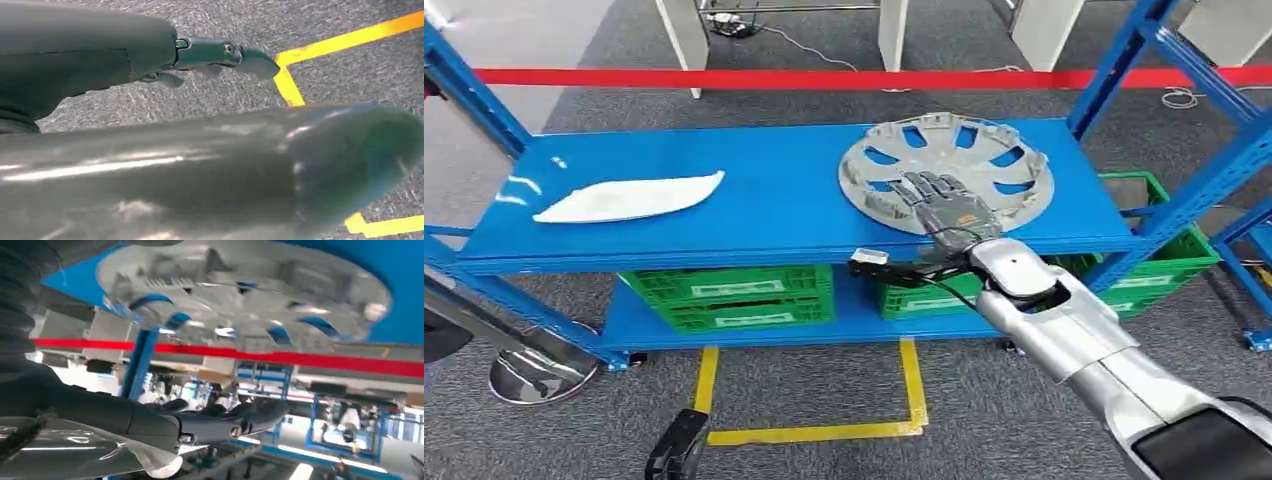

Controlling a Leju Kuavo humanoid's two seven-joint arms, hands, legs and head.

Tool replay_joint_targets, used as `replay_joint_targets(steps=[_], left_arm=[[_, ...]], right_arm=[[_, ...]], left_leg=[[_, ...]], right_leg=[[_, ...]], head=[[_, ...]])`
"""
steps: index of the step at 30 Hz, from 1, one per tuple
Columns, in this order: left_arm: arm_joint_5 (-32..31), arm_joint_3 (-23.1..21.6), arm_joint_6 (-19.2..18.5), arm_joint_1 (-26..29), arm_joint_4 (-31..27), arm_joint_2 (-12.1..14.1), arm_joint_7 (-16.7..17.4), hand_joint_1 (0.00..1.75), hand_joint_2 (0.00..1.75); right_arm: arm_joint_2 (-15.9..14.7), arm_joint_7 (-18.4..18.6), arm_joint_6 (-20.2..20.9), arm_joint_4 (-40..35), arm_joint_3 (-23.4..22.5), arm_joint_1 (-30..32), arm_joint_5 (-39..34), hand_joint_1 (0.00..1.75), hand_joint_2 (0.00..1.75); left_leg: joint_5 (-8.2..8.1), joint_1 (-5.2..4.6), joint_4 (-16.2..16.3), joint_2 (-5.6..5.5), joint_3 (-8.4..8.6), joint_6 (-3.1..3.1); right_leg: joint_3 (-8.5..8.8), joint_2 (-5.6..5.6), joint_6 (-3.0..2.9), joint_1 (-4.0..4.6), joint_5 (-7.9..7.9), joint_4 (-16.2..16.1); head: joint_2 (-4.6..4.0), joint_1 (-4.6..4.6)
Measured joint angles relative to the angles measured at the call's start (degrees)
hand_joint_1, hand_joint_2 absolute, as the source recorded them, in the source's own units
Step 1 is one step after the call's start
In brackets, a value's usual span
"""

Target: Take the parts from the cabinet and place them on the table.

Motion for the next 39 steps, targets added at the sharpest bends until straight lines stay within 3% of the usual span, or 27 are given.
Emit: replay_joint_targets(steps=[1,2,5,6,7,8,10,12,15,17,20,21,22,23,25,27,28,30,32,33,35,36,37,38,39], left_arm=[[0.0,0.0,0.0,0.0,0.0,0.0,0.0,0.0,0.0],[0.0,0.0,0.0,-0.1,0.0,0.0,0.0,0.0,0.0],[0.0,0.0,0.0,0.0,0.0,0.1,0.0,0.0,0.0],[0.0,0.0,0.0,0.0,0.0,0.1,0.0,0.0,0.0],[0.0,0.0,0.0,0.1,0.0,0.1,0.0,0.0,0.0],[0.0,0.0,0.1,0.1,0.0,0.1,0.0,0.0,0.0],[0.0,0.0,0.3,0.1,0.0,0.1,0.0,0.0,0.0],[0.0,0.0,0.5,0.1,0.0,0.2,0.0,0.0,0.0],[0.1,0.0,0.7,0.1,0.0,0.2,0.0,0.0,0.0],[0.1,0.0,0.7,0.0,0.0,0.0,0.0,0.0,0.0],[0.1,0.0,0.7,0.0,0.0,0.0,0.0,0.0,0.0],[0.1,0.0,0.7,0.0,0.0,0.0,0.0,0.0,0.0],[0.1,0.0,0.7,0.1,0.0,0.0,0.0,0.0,0.0],[0.1,0.0,0.7,0.1,0.0,0.0,0.0,0.0,0.0],[0.1,0.0,0.7,0.1,0.0,-0.1,0.0,0.0,0.0],[0.1,0.0,0.7,0.0,0.0,0.0,0.0,0.0,0.0],[0.1,0.0,0.7,0.0,0.0,0.0,0.0,0.0,0.0],[0.1,0.0,0.8,0.1,0.0,0.0,0.0,0.0,0.0],[0.0,0.0,0.9,0.1,0.0,0.0,0.0,0.0,0.0],[0.0,0.0,0.9,0.0,0.0,0.0,0.0,0.0,0.0],[0.0,0.0,1.0,0.0,0.0,0.0,0.0,0.0,0.0],[0.1,0.0,1.1,0.2,0.0,0.0,0.0,0.0,0.0],[0.1,0.0,1.1,0.2,0.0,0.0,0.0,0.0,0.0],[0.1,0.0,1.1,0.2,0.0,0.0,0.0,0.0,0.0],[0.1,0.0,1.1,0.2,0.0,0.0,0.0,0.0,0.0]], right_arm=[[0.1,0.0,0.0,0.1,-0.2,0.0,0.0,0.0,1.75],[0.1,0.0,-0.1,0.3,-0.3,-0.2,0.1,0.0,1.75],[0.4,0.0,-0.2,1.1,-0.4,0.0,0.1,0.0,1.75],[0.5,0.0,-0.2,1.3,-0.4,0.2,0.2,0.0,1.75],[0.5,0.0,-0.2,1.6,-0.4,0.2,0.3,0.0,1.75],[0.5,0.0,-0.3,1.7,-0.5,0.2,0.4,0.0,1.75],[0.7,0.0,-0.4,1.8,-0.6,0.2,0.4,0.0,1.75],[0.8,0.0,-0.5,2.1,-0.6,0.1,0.4,0.0,1.75],[0.9,0.0,-0.6,2.3,-0.7,0.2,0.5,0.0,1.75],[0.9,-0.1,-0.7,2.3,-1.0,0.0,0.6,0.0,1.75],[0.9,-0.2,-0.7,2.4,-1.2,0.3,0.6,0.0,1.75],[0.9,-0.2,-0.7,2.5,-1.2,0.6,0.7,0.0,1.75],[0.9,-0.3,-0.7,2.5,-1.3,0.8,0.7,0.0,1.75],[0.9,-0.3,-0.7,2.5,-1.4,0.9,0.7,0.0,1.75],[0.9,-0.3,-0.7,2.5,-1.5,0.7,0.8,0.0,1.75],[0.9,-0.3,-0.6,2.6,-1.5,0.6,0.8,0.0,1.75],[1.0,-0.3,-0.6,2.6,-1.4,0.7,0.8,0.0,1.75],[1.0,-0.3,-0.6,2.7,-1.5,0.9,0.9,0.0,1.75],[1.0,-0.4,-0.7,2.6,-1.6,0.8,0.9,0.0,1.75],[1.1,-0.4,-0.6,2.6,-1.6,0.7,0.9,0.0,1.75],[1.1,-0.4,-0.5,2.7,-1.5,0.8,0.9,0.0,1.75],[1.1,-0.4,-0.4,2.8,-1.5,0.9,0.9,0.0,1.75],[1.1,-0.4,-0.2,2.8,-1.5,0.9,0.9,0.0,1.75],[1.1,-0.4,0.0,2.9,-1.5,1.0,0.9,0.0,1.75],[1.1,-0.4,0.1,2.9,-1.5,0.9,0.9,0.0,1.75]], left_leg=[[-0.62,0.12,0.6,0.03,-0.1,-0.28],[-2.02,0.13,3.5,0.05,-1.3,-0.55],[-6.62,0.25,16.6,0.06,-8.38,-1.0],[-6.21,0.25,18.3,0.06,-9.77,-1.01],[-4.51,0.24,17.2,0.06,-9.69,-0.91],[-1.61,0.23,13.7,0.06,-8.55,-0.71],[4.78,0.11,3.2,0.05,-4.42,0.12],[3.81,-0.25,0.7,0.03,-3.19,0.66],[3.19,-0.23,0.0,-0.02,-3.11,1.23],[3.1,0.32,-0.8,0.05,-2.04,1.67],[2.56,0.35,-0.8,0.11,-1.7,2.19],[2.31,0.35,-0.7,0.1,-1.49,2.21],[2.04,0.36,-0.7,0.06,-1.14,2.17],[1.68,0.38,-0.7,-0.05,-0.63,2.03],[0.77,0.45,-0.6,-0.17,0.58,1.56],[0.15,-0.01,-0.1,-0.23,0.52,0.82],[0.22,0.02,-0.2,-0.17,0.33,0.65],[0.05,0.11,-0.3,-0.05,0.61,0.2],[-1.48,0.21,1.2,0.0,0.34,-0.55],[-3.13,0.25,4.8,0.02,-1.25,-0.73],[-6.66,0.27,14.4,0.02,-6.32,-0.94],[-7.16,0.28,17.5,0.02,-8.24,-0.96],[-6.29,0.28,17.9,0.02,-9.03,-0.89],[-4.02,0.27,15.9,0.02,-8.56,-0.72],[-0.93,0.26,11.9,0.02,-7.14,-0.49]], right_leg=[[0.56,-0.07,-0.27,-0.19,-0.03,-0.3],[0.92,-0.2,-0.76,-0.25,-0.32,-0.3],[1.53,-0.17,-1.22,-0.11,-0.92,-0.3],[1.8,-0.11,-1.21,-0.08,-1.14,-0.3],[2.18,-0.01,-1.17,-0.06,-1.39,-0.3],[2.64,0.11,-1.11,-0.01,-1.69,-0.2],[3.74,0.18,-0.89,0.08,-2.5,-0.2],[3.54,0.42,-0.33,0.33,-2.84,-0.1],[3.59,0.22,0.63,0.28,-3.01,-0.6],[2.4,0.14,1.2,0.24,-4.62,1.6],[-5.35,0.1,1.82,-0.06,-9.4,15.1],[-7.67,0.09,2.0,-0.21,-9.48,18.1],[-8.09,0.04,2.1,-0.35,-7.95,17.5],[-7.14,-0.02,2.12,-0.45,-5.1,14.5],[-3.05,-0.33,2.04,-0.63,1.3,4.4],[-0.57,-0.39,1.64,-0.36,1.18,0.3],[-0.76,-0.35,1.02,-0.29,0.74,0.5],[-0.77,-0.21,0.45,-0.11,0.42,0.6],[0.11,-0.24,-0.31,-0.56,0.2,0.1],[0.38,-0.25,-0.66,-0.57,-0.02,0.1],[0.8,-0.25,-1.0,-0.45,-0.41,0.2],[0.93,-0.23,-1.12,-0.38,-0.55,0.2],[1.13,-0.16,-1.09,-0.32,-0.73,0.2],[1.4,-0.06,-1.07,-0.27,-0.92,0.2],[1.72,0.02,-1.02,-0.23,-1.15,0.2]], head=[[0.0,0.03],[0.0,-0.29],[0.0,-0.3],[0.0,-0.28],[0.0,-0.26],[0.0,-0.31],[0.0,-0.28],[0.0,-0.18],[0.0,-0.24],[0.0,0.13],[0.0,0.13],[0.0,0.15],[0.0,0.15],[0.0,0.15],[0.0,0.15],[0.0,0.39],[0.0,0.17],[0.0,0.22],[0.0,0.06],[0.0,-0.29],[0.0,-0.26],[0.0,-0.31],[0.0,-0.28],[0.0,-0.31],[0.0,-0.28]])
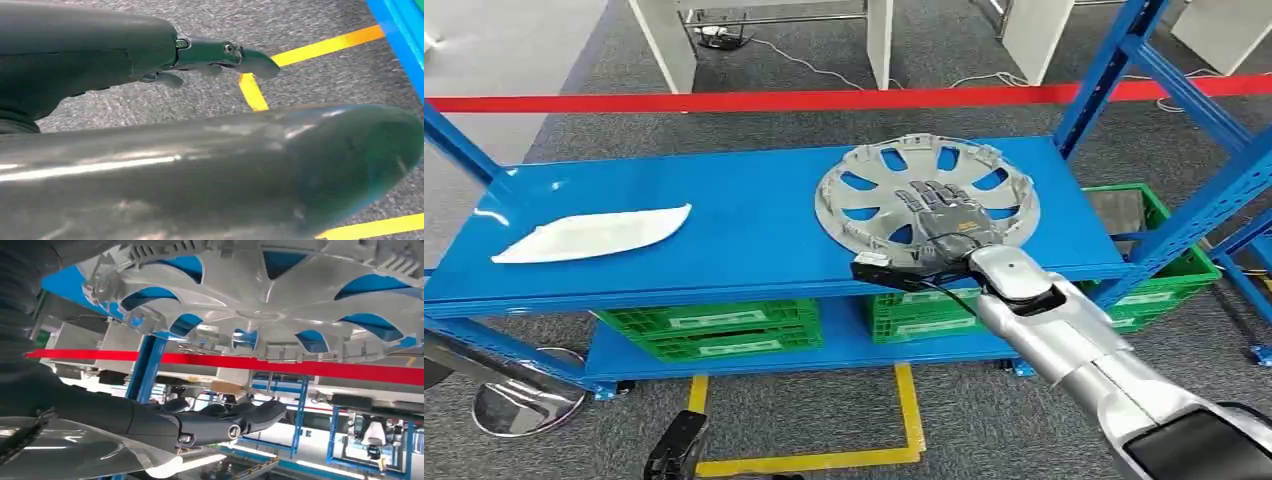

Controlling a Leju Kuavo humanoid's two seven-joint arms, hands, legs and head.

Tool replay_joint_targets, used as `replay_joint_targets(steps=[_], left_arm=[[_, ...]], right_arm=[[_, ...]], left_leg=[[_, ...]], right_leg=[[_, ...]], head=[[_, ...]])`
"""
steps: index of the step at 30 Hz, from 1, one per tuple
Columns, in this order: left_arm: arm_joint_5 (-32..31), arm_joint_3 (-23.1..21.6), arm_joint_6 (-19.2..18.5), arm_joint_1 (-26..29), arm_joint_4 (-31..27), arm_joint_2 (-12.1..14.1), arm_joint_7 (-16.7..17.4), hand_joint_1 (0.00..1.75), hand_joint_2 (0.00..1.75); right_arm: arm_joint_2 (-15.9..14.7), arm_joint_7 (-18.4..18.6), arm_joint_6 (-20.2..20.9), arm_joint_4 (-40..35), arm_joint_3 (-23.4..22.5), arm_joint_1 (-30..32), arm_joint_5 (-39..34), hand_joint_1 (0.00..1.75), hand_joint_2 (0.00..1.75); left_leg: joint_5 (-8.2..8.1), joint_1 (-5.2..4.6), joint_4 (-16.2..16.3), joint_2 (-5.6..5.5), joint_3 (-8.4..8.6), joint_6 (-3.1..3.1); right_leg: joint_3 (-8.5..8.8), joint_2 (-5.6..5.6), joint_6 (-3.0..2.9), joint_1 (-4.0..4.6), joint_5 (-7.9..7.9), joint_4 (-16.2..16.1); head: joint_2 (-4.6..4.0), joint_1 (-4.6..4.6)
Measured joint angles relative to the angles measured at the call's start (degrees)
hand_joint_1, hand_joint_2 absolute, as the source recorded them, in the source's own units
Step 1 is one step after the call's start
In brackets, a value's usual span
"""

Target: Take the parts from the cabinet and place them on the table.

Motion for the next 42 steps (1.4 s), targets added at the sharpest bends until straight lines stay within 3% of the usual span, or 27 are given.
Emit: replay_joint_targets(steps=[1,2,4,6,8,9,11,12,13,14,15,17,18,21,23,24,26,27,28,29,30,32,33,34,37,39,42], left_arm=[[0.0,0.0,0.0,0.0,0.0,0.0,0.0,0.0,0.0],[0.0,0.0,0.0,0.0,0.0,0.0,0.0,0.0,0.0],[0.0,0.0,0.1,-0.2,0.0,0.0,0.0,0.0,0.0],[0.0,0.0,0.4,-0.1,0.0,0.0,0.3,0.0,0.0],[0.0,0.0,0.9,-0.1,0.0,-0.1,0.5,0.0,0.0],[0.1,0.1,1.2,-0.2,0.0,-0.2,0.6,0.0,0.0],[0.1,0.1,1.4,-0.1,0.0,-0.3,0.6,0.0,0.0],[0.1,0.1,1.6,-0.1,0.0,-0.3,0.6,0.0,0.0],[0.1,0.1,1.6,-0.1,0.0,-0.3,0.6,0.0,0.0],[0.0,0.1,1.7,-0.1,0.0,-0.3,0.7,0.0,0.0],[0.0,0.1,1.7,-0.1,0.0,-0.3,0.8,0.0,0.0],[-0.2,0.1,1.7,-0.1,0.0,-0.5,0.9,0.0,0.0],[-0.3,0.1,1.7,-0.2,0.0,-0.5,1.0,0.0,0.0],[-0.5,0.1,1.7,-0.2,0.0,-0.7,1.1,0.0,0.0],[-0.6,0.1,1.7,-0.3,0.0,-0.7,1.2,0.0,0.0],[-0.6,0.1,1.7,-0.3,0.0,-0.7,1.2,0.0,0.0],[-0.6,0.1,1.7,-0.3,0.0,-0.6,1.2,0.0,0.0],[-0.6,0.1,1.7,-0.3,0.0,-0.6,1.2,0.0,0.0],[-0.6,0.1,1.7,-0.2,0.0,-0.6,1.2,0.0,0.0],[-0.6,0.1,1.7,-0.2,0.0,-0.6,1.2,0.0,0.0],[-0.6,0.1,1.7,-0.2,0.0,-0.6,1.2,0.0,0.0],[-0.6,0.1,1.7,-0.3,0.0,-0.6,1.2,0.0,0.0],[-0.6,0.1,1.7,-0.3,0.0,-0.6,1.2,0.0,0.0],[-0.7,0.1,1.7,-0.4,0.0,-0.6,1.2,0.0,0.0],[-0.7,0.1,1.7,-0.3,0.0,-0.5,1.2,0.0,0.0],[-0.8,0.0,1.7,-0.4,0.0,-0.7,1.2,0.0,0.0],[-1.0,0.0,1.7,-0.5,0.0,-0.8,1.3,0.0,0.0]], right_arm=[[0.0,0.0,0.0,0.1,0.0,-0.1,0.0,0.0,1.75],[0.0,0.0,0.1,0.1,0.0,-0.2,0.0,0.0,1.75],[0.0,0.0,0.6,0.2,0.0,-0.6,0.0,0.0,1.75],[0.0,-0.1,2.8,0.5,0.0,-0.7,-0.4,0.0,1.75],[0.0,-0.4,5.1,1.0,0.0,-1.2,-0.9,0.0,1.75],[0.0,-0.7,5.9,1.5,0.1,-1.8,-1.2,0.0,1.75],[0.0,-0.9,6.6,2.7,0.2,-2.6,-1.5,0.0,1.75],[0.0,-0.9,6.8,3.1,0.4,-2.6,-1.7,0.0,1.75],[0.0,-0.9,7.2,3.7,0.5,-2.6,-1.9,0.0,1.75],[0.0,-0.9,7.5,4.3,0.7,-2.6,-2.1,0.0,1.75],[0.0,-0.9,7.7,4.7,0.9,-2.8,-2.3,0.0,1.75],[0.0,-0.9,8.0,5.5,1.1,-3.5,-2.6,0.0,1.75],[0.1,-0.9,8.2,6.2,1.2,-4.0,-2.8,0.0,1.75],[0.9,-0.9,8.6,7.5,1.5,-4.3,-3.0,0.0,1.75],[1.1,-0.8,8.6,8.0,1.5,-4.5,-3.0,0.0,1.75],[1.3,-0.9,8.6,8.2,1.6,-4.8,-3.0,0.0,1.75],[1.7,-0.9,8.6,8.7,1.6,-4.8,-3.0,0.0,1.75],[1.8,-0.9,8.7,8.9,1.7,-4.8,-3.0,0.0,1.75],[1.9,-0.9,8.7,9.2,1.8,-4.7,-3.0,0.0,1.75],[1.9,-0.9,8.7,9.4,1.9,-4.7,-3.0,0.0,1.75],[1.9,-0.9,8.7,9.6,2.0,-4.8,-3.0,0.0,1.75],[2.1,-0.9,8.7,9.7,2.0,-5.0,-3.0,0.0,1.75],[2.2,-0.9,8.7,9.8,2.1,-5.0,-3.0,0.0,1.75],[2.2,-0.9,8.7,10.0,2.1,-5.2,-3.0,0.0,1.75],[2.2,-0.8,8.7,10.3,2.3,-5.2,-3.1,0.0,1.75],[2.2,-0.6,8.7,10.6,2.3,-5.6,-3.3,0.0,1.75],[2.3,0.1,8.9,12.3,2.4,-6.0,-3.7,0.0,1.75]], left_leg=[[3.12,-0.04,-5.0,0.0,1.88,0.32],[5.08,-0.13,-9.0,0.0,3.18,0.74],[3.59,-0.36,-11.1,0.02,4.46,1.01],[3.39,-0.42,-11.0,-0.09,4.14,1.24],[3.73,0.08,-11.9,-0.07,4.73,1.8],[3.7,0.09,-11.9,-0.01,4.74,2.19],[3.59,0.08,-11.9,0.06,4.75,2.4],[3.54,0.08,-11.8,0.06,4.76,2.48],[3.49,0.08,-11.8,0.02,4.8,2.54],[3.42,0.08,-11.8,-0.08,4.89,2.54],[3.32,0.09,-11.7,-0.21,5.0,2.44],[2.93,0.08,-11.5,-0.33,5.31,1.98],[2.81,-0.36,-11.5,-0.31,5.12,1.62],[2.96,-0.28,-11.5,-0.25,5.11,0.91],[2.1,-0.11,-10.8,-0.2,4.93,0.23],[0.57,-0.13,-8.6,-0.13,4.08,-0.07],[-3.9,-0.01,0.4,-0.11,0.18,-0.48],[-5.42,-0.02,4.7,-0.11,-1.83,-0.55],[-5.65,-0.02,7.0,-0.11,-3.01,-0.58],[-4.47,-0.02,6.2,-0.11,-2.68,-0.5],[-2.28,-0.02,3.1,-0.11,-1.29,-0.36],[3.21,-0.04,-7.7,-0.11,3.76,0.21],[3.11,-0.17,-10.2,-0.15,5.17,0.52],[2.86,-0.34,-11.4,-0.15,5.36,0.67],[2.94,-0.41,-11.4,-0.18,5.06,1.34],[3.3,0.01,-12.0,-0.05,5.52,2.09],[3.32,0.0,-12.0,0.03,5.51,2.44]], right_leg=[[0.37,0.06,0.15,0.01,-0.26,0.0],[0.48,0.06,0.33,0.03,-0.49,0.0],[0.06,0.27,0.81,0.46,-0.64,0.3],[0.03,0.12,1.37,0.37,-0.54,0.0],[-0.74,0.07,2.03,0.32,-1.64,0.9],[-2.01,0.02,2.26,0.29,-3.11,3.5],[-6.74,0.03,2.63,0.17,-6.86,12.9],[-8.97,0.03,2.8,0.14,-7.83,16.8],[-9.98,0.03,2.9,0.04,-7.3,17.9],[-9.58,0.01,2.9,-0.03,-5.56,16.4],[-8.11,-0.02,2.78,-0.05,-3.02,12.8],[-3.33,-0.31,2.43,-0.06,2.02,2.1],[-1.76,-0.38,2.23,0.21,0.98,1.0],[-2.0,-0.09,1.35,0.34,0.85,0.6],[-1.7,-0.15,0.62,-0.1,1.15,0.2],[-1.61,-0.12,0.25,-0.11,1.07,0.2],[-1.41,-0.13,-0.06,-0.05,0.93,0.2],[-1.35,-0.15,-0.11,-0.02,0.89,0.2],[-1.27,-0.14,-0.15,0.01,0.86,0.2],[-1.16,-0.12,-0.11,0.02,0.81,0.2],[-1.03,-0.08,-0.08,0.03,0.73,0.2],[-0.53,0.04,0.15,0.03,0.48,0.2],[-0.6,0.07,0.37,0.16,0.35,0.2],[-0.92,0.21,0.64,0.41,0.4,0.4],[-0.93,0.09,1.57,0.29,0.62,0.0],[-2.11,0.02,2.09,0.19,-1.0,1.7],[-8.26,0.01,2.65,0.04,-6.48,14.7]], head=[[0.0,0.0],[0.0,0.0],[0.0,0.02],[0.0,0.04],[0.0,0.11],[0.0,0.37],[0.0,0.33],[0.0,0.37],[0.0,0.39],[0.0,0.39],[0.0,0.39],[0.0,0.42],[0.0,0.35],[0.0,0.37],[0.0,0.35],[0.0,0.13],[0.0,0.09],[0.0,0.09],[0.0,0.09],[0.0,0.11],[0.0,0.06],[0.0,0.07],[0.0,0.15],[0.0,0.13],[0.0,0.18],[0.0,0.35],[0.0,0.46]])
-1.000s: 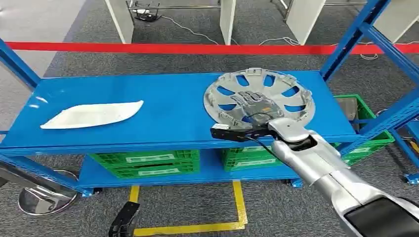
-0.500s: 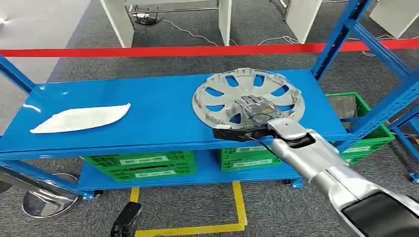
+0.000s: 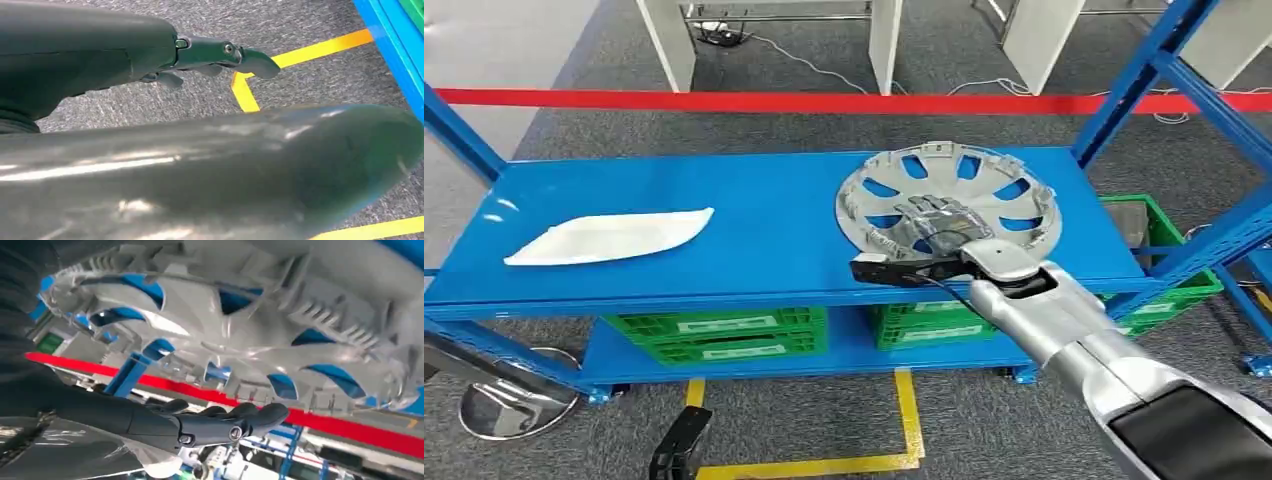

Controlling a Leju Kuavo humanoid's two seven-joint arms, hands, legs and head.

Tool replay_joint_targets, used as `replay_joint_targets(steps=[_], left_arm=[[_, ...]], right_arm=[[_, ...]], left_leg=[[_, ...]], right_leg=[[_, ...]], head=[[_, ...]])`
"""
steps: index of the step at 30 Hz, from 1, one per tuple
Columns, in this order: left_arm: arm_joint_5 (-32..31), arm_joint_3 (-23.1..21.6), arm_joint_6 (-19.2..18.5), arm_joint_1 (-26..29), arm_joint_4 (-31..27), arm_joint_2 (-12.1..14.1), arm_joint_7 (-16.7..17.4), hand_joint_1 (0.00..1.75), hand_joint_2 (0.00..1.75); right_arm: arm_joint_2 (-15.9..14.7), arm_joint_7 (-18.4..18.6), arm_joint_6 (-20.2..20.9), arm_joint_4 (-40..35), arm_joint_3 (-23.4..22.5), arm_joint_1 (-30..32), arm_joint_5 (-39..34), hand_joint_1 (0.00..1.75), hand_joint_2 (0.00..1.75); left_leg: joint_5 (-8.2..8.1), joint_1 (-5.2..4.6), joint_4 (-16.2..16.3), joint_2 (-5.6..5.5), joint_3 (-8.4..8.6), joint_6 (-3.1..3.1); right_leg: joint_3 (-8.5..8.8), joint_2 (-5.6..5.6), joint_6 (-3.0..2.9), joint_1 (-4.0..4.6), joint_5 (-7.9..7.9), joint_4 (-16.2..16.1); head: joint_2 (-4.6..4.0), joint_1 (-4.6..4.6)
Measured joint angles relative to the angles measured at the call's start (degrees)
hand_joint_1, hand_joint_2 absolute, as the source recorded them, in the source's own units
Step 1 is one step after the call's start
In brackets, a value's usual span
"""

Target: Take the parts from the cabinet and place them on the table.

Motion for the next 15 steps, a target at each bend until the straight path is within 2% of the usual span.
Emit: replay_joint_targets(steps=[1,2,3,5,6,7,10,11,12,13,15], left_arm=[[-0.1,0.0,0.0,0.0,0.0,0.0,0.1,0.0,0.0],[-0.2,0.0,0.0,0.0,0.0,0.0,0.3,0.0,0.0],[-0.2,0.0,0.0,0.0,0.0,0.0,0.3,0.0,0.0],[-0.3,0.0,0.0,0.0,0.0,-0.2,0.4,0.0,0.0],[-0.3,-0.1,0.0,0.0,0.0,-0.2,0.4,0.0,0.0],[-0.3,-0.1,0.0,0.0,0.0,-0.3,0.4,0.0,0.0],[-0.4,-0.2,0.0,0.0,0.0,-0.5,0.5,0.0,0.0],[-0.4,-0.2,0.0,0.0,0.0,-0.5,0.5,0.0,0.0],[-0.5,-0.4,0.1,0.0,0.0,-0.5,0.5,0.0,0.0],[-0.5,-0.4,0.1,-0.1,0.0,-0.5,0.5,0.0,0.0],[-0.5,-0.4,0.1,0.0,0.0,-0.5,0.5,0.0,0.0]], right_arm=[[0.1,0.3,0.1,0.5,0.0,0.1,-0.1,0.0,1.75],[0.2,0.6,0.0,1.5,0.0,0.1,-0.1,0.0,1.75],[0.3,1.0,-0.1,2.2,0.0,-0.1,-0.2,0.0,1.75],[0.5,1.3,-0.2,3.5,-0.2,-0.9,-0.3,0.0,1.75],[0.5,1.3,-0.2,4.1,-0.2,-1.4,-0.3,0.0,1.75],[0.7,1.5,-0.1,4.8,-0.2,-1.9,-0.3,0.0,1.75],[1.2,2.4,0.3,7.3,-0.6,-2.3,-0.3,0.0,1.75],[1.4,2.6,0.4,8.0,-0.9,-2.7,-0.3,0.0,1.75],[1.5,3.1,0.7,8.8,-1.0,-3.1,-0.2,0.0,1.75],[1.7,3.3,0.8,9.7,-1.0,-3.5,-0.2,0.0,1.75],[1.9,3.3,1.0,11.2,-1.1,-3.8,-0.1,0.0,1.75]], left_leg=[[-0.03,0.0,0.0,-0.01,0.0,0.05],[-0.05,0.0,0.0,-0.04,0.04,0.06],[-0.1,0.0,0.1,-0.14,0.12,0.1],[-0.36,0.0,0.3,-0.24,0.33,-0.16],[-0.53,-0.02,0.3,-0.26,0.3,-0.42],[-0.64,-0.46,0.7,-0.27,-0.08,-0.73],[-0.37,-0.32,0.3,-0.18,0.01,-1.55],[-0.73,-0.33,0.5,-0.18,0.0,-1.91],[-1.67,-0.24,1.5,-0.13,-0.29,-2.26],[-3.62,-0.18,4.6,-0.11,-1.47,-2.52],[-7.89,-0.03,14.0,-0.11,-5.67,-2.86]], right_leg=[[-1.75,-0.01,0.14,-0.01,-0.62,3.2],[-2.13,-0.01,0.17,-0.07,0.29,3.3],[-1.07,-0.04,0.12,-0.09,2.4,0.7],[3.81,-0.19,-0.21,-0.09,7.82,-9.8],[5.34,-0.39,-0.44,-0.04,8.34,-13.5],[6.7,-0.31,-0.62,0.18,7.72,-14.7],[6.36,-0.08,-1.39,0.36,7.74,-14.3],[6.59,-0.13,-1.77,-0.08,7.99,-14.8],[6.79,-0.11,-2.0,-0.18,8.04,-14.9],[6.86,-0.13,-2.4,-0.19,7.96,-14.9],[6.98,-0.18,-2.49,-0.14,7.9,-14.9]], head=[[0.0,0.09],[0.0,0.02],[0.0,0.07],[0.0,0.07],[0.0,0.05],[0.0,0.11],[0.0,0.02],[0.0,0.05],[0.0,-0.09],[0.0,-0.41],[0.0,-0.41]])
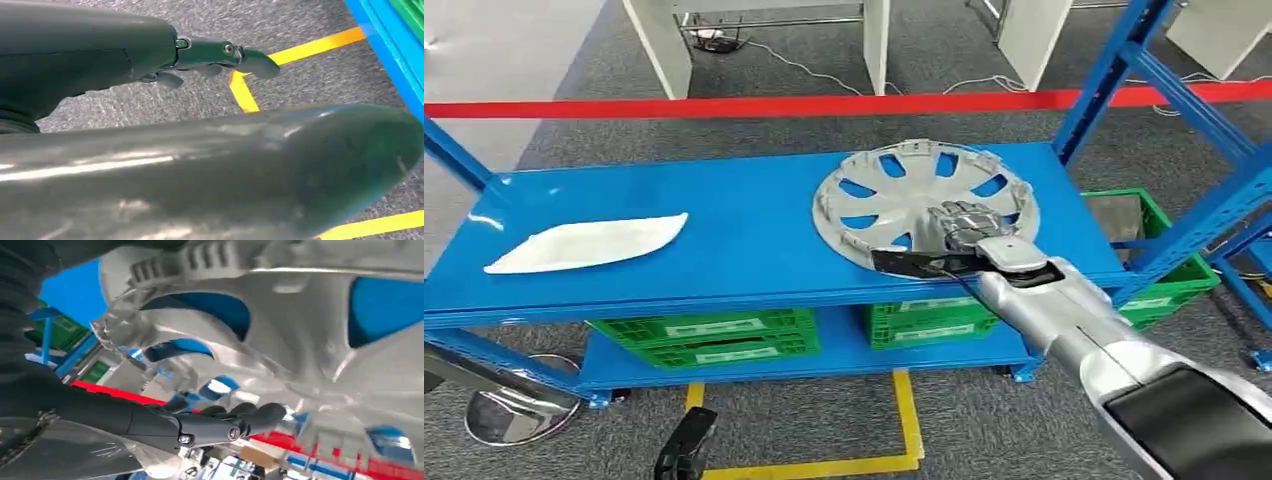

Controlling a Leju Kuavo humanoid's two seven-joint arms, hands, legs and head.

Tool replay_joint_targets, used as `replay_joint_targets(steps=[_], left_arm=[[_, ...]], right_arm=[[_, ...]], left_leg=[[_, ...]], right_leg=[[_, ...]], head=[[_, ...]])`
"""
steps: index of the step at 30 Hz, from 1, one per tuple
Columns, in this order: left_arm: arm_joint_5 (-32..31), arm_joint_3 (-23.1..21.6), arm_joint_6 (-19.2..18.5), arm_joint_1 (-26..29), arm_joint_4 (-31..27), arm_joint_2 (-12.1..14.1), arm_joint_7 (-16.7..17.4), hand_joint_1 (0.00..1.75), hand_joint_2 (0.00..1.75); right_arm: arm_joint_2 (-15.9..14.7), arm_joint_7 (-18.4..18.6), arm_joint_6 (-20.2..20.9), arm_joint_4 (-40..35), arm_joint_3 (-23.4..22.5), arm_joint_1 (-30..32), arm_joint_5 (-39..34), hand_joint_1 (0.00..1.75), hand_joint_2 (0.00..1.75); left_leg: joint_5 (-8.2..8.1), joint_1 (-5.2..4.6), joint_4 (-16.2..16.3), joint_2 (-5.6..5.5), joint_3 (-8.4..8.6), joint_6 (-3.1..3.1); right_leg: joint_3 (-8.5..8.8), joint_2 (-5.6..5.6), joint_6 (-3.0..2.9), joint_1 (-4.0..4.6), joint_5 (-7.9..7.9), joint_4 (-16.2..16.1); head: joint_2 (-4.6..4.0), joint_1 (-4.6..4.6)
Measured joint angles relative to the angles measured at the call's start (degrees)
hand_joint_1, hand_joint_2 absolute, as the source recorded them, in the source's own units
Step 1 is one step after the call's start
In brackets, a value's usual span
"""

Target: Take the parts from the cabinet and place them on the table.

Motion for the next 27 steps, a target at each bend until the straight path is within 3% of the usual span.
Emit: replay_joint_targets(steps=[1,2,3,5,6,7,10,12,13,16,17,18,19,21,22,23,24,26,27], left_arm=[[0.0,0.0,0.0,0.1,0.0,0.0,0.0,0.0,0.0],[0.0,0.0,0.0,0.2,0.0,0.0,0.1,0.0,0.0],[0.0,0.0,0.0,0.2,0.0,0.0,0.1,0.0,0.0],[0.0,0.0,0.0,0.1,0.0,0.0,0.2,0.0,0.0],[0.0,0.0,0.0,0.1,0.0,0.0,0.2,0.0,0.0],[0.0,0.0,0.0,0.0,0.0,-0.1,0.2,0.0,0.0],[0.1,0.0,0.1,0.1,0.0,-0.1,0.2,0.0,0.0],[0.1,0.0,0.1,0.0,0.0,-0.2,0.2,0.0,0.0],[0.1,0.0,0.1,-0.1,0.0,-0.3,0.2,0.0,0.0],[0.1,0.0,0.3,0.1,0.0,-0.3,0.2,0.0,0.0],[0.2,0.0,0.3,0.1,0.0,-0.3,0.2,0.0,0.0],[0.2,0.0,0.4,0.1,0.0,-0.3,0.2,0.0,0.0],[0.2,0.0,0.4,0.1,0.0,-0.3,0.2,0.0,0.0],[0.2,0.0,0.6,0.1,0.0,-0.4,0.2,0.0,0.0],[0.2,0.0,0.7,0.1,0.0,-0.5,0.2,0.0,0.0],[0.2,0.0,0.8,0.1,0.0,-0.5,0.2,0.0,0.0],[0.2,0.0,0.8,0.1,0.0,-0.5,0.2,0.0,0.0],[0.2,0.0,0.9,0.1,0.0,-0.6,0.1,0.0,0.0],[0.2,0.0,0.9,0.1,0.0,-0.6,0.1,0.0,0.0]], right_arm=[[0.0,0.0,0.1,0.5,-0.1,0.0,0.0,0.0,1.75],[0.0,0.0,0.2,1.0,-0.3,-0.1,0.0,0.0,1.75],[0.0,0.0,0.3,1.4,-0.3,-0.2,0.0,0.0,1.75],[0.1,0.1,0.7,2.0,-0.4,-0.6,0.1,0.0,1.75],[0.1,0.1,0.8,2.3,-0.5,-0.9,0.2,0.0,1.75],[0.2,0.1,0.9,2.6,-0.6,-1.1,0.2,0.0,1.75],[0.2,0.2,1.2,3.5,-0.9,-1.1,0.3,0.0,1.75],[0.2,0.2,1.6,3.9,-1.2,-1.1,0.4,0.0,1.75],[0.2,0.2,1.7,4.1,-1.3,-1.2,0.5,0.0,1.75],[0.2,0.1,2.0,4.9,-1.3,-0.8,0.6,0.0,1.75],[0.2,0.0,2.2,5.1,-1.3,-0.7,0.6,0.0,1.75],[0.2,-0.3,2.4,5.2,-1.3,-0.8,0.6,0.02,1.75],[0.2,-0.4,2.9,5.3,-1.4,-1.0,0.5,0.28,1.75],[0.2,-1.1,4.0,5.3,-1.4,-1.5,0.5,0.28,1.75],[0.2,-1.5,4.6,5.3,-1.4,-1.7,0.5,1.03,1.75],[0.3,-2.0,5.0,5.3,-1.4,-1.8,0.4,1.59,1.75],[0.3,-2.1,5.3,5.4,-1.4,-1.8,0.4,1.75,1.75],[0.3,-2.3,5.6,5.5,-1.5,-1.8,0.4,1.75,1.75],[0.4,-2.4,5.8,5.5,-1.5,-1.8,0.3,1.75,1.75]], left_leg=[[-0.94,0.0,3.2,0.0,-1.51,-0.08],[-0.68,0.02,4.2,0.01,-1.98,-0.14],[0.86,0.05,2.7,0.01,-1.19,-0.12],[6.16,0.13,-7.2,0.05,3.49,0.11],[7.67,0.21,-12.1,0.05,5.75,0.19],[6.72,-0.08,-13.4,0.06,6.44,0.28],[6.97,-0.3,-13.2,-0.07,6.12,1.45],[7.51,0.12,-13.8,0.12,6.38,2.28],[7.56,0.12,-13.9,0.12,6.32,2.72],[7.6,0.0,-13.8,0.24,6.1,2.93],[7.6,-0.03,-13.8,0.24,6.11,2.93],[7.59,-0.07,-13.8,0.22,6.2,2.94],[7.57,-0.1,-13.8,0.18,6.29,2.95],[7.52,-0.24,-13.8,0.1,6.53,2.88],[7.42,-0.5,-13.7,0.1,6.4,2.7],[7.46,-0.47,-13.7,0.13,6.21,2.29],[7.62,-0.34,-13.7,0.16,6.2,1.95],[7.8,-0.26,-14.1,0.17,6.39,1.35],[7.29,-0.16,-13.7,0.12,6.3,1.04]], right_leg=[[0.03,-0.02,-0.04,0.01,-0.03,0.0],[0.12,-0.02,-0.03,0.01,-0.03,0.0],[0.22,-0.01,0.02,0.01,-0.07,0.0],[0.51,0.02,0.22,-0.03,-0.19,0.1],[0.56,0.02,0.41,-0.03,-0.3,0.2],[0.23,0.12,0.79,0.51,-0.43,0.5],[0.39,0.1,1.61,0.23,0.01,-0.1],[-0.28,0.08,2.26,0.16,-0.91,0.7],[-1.41,-0.01,2.43,0.17,-2.59,3.0],[-7.82,-0.01,2.7,0.16,-8.27,16.7],[-8.61,-0.02,2.67,0.16,-8.29,18.3],[-8.0,-0.01,2.53,0.17,-6.95,17.0],[-6.24,-0.01,2.27,0.2,-4.8,13.6],[-0.59,-0.06,1.27,0.4,-0.19,2.5],[0.69,-0.24,0.76,0.71,-0.98,0.1],[1.15,-0.25,0.97,0.7,-0.63,-0.3],[1.05,-0.13,0.89,0.83,-0.58,-0.2],[1.17,-0.07,0.43,0.89,-0.3,-0.6],[1.58,-0.27,0.28,0.27,0.16,-1.2]], head=[[0.0,0.0],[0.0,0.0],[0.0,-0.02],[0.0,-0.02],[0.0,-0.02],[0.0,-0.11],[0.0,-0.04],[0.0,0.04],[0.0,0.24],[0.0,0.31],[0.0,0.24],[0.0,0.28],[0.0,0.31],[0.0,0.31],[0.0,0.17],[0.0,0.2],[0.0,0.22],[0.0,0.24],[0.0,0.24]])
